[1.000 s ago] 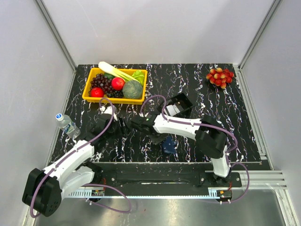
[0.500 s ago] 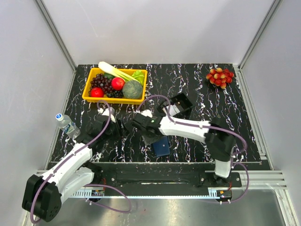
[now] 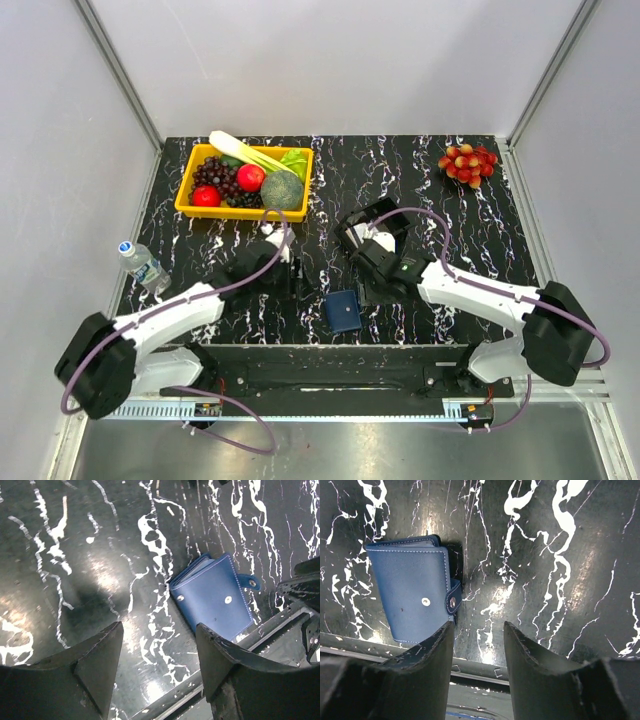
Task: Put the credit cards into the card holder
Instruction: Close the card holder at the center of the board.
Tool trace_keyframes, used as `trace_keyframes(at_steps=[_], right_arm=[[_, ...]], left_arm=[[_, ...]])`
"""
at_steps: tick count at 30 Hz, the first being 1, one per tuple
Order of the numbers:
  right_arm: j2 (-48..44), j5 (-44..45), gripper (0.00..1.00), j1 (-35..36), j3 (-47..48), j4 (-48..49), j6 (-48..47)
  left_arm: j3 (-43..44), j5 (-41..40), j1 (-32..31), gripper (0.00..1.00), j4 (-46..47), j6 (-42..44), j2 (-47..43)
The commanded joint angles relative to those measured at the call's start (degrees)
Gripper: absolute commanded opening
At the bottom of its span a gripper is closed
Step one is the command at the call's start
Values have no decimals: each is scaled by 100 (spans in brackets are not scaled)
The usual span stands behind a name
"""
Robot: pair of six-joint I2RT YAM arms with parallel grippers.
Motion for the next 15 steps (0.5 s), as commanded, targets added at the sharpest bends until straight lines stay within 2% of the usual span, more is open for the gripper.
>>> trace_keyframes(at_steps=[1, 5, 9, 15], right_arm=[[-180, -220, 49, -48, 51, 427, -13], [128, -413, 49, -57, 138, 470, -48], [392, -615, 47, -57, 200, 602, -31], [524, -633, 41, -57, 200, 699, -39]], left_arm=[[598, -98, -289, 63, 673, -5, 746], [872, -63, -483, 60, 795, -75, 1380], [942, 68, -562, 53, 919, -216, 1793], [1030, 86, -755, 52, 919, -295, 2172]])
